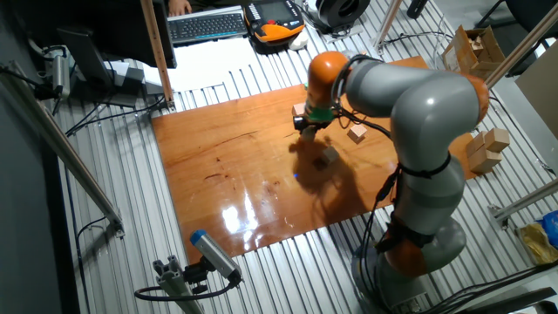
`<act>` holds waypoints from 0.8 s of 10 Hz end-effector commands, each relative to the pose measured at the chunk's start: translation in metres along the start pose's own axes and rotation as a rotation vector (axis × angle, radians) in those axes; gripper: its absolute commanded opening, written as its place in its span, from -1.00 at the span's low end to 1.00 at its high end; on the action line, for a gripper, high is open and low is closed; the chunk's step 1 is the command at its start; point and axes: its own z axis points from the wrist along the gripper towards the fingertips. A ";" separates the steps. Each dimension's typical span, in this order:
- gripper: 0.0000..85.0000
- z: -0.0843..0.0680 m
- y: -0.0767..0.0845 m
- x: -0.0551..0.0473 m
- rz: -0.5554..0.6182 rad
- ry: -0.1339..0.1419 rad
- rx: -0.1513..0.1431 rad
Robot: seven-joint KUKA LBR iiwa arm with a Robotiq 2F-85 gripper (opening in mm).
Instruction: Stack the blocks in a vertical line of five
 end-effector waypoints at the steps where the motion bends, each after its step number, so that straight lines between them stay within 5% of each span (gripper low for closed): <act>1: -1.00 -0.001 -0.002 0.000 -0.040 0.003 -0.012; 8: -1.00 -0.009 -0.009 -0.004 0.177 0.031 -0.043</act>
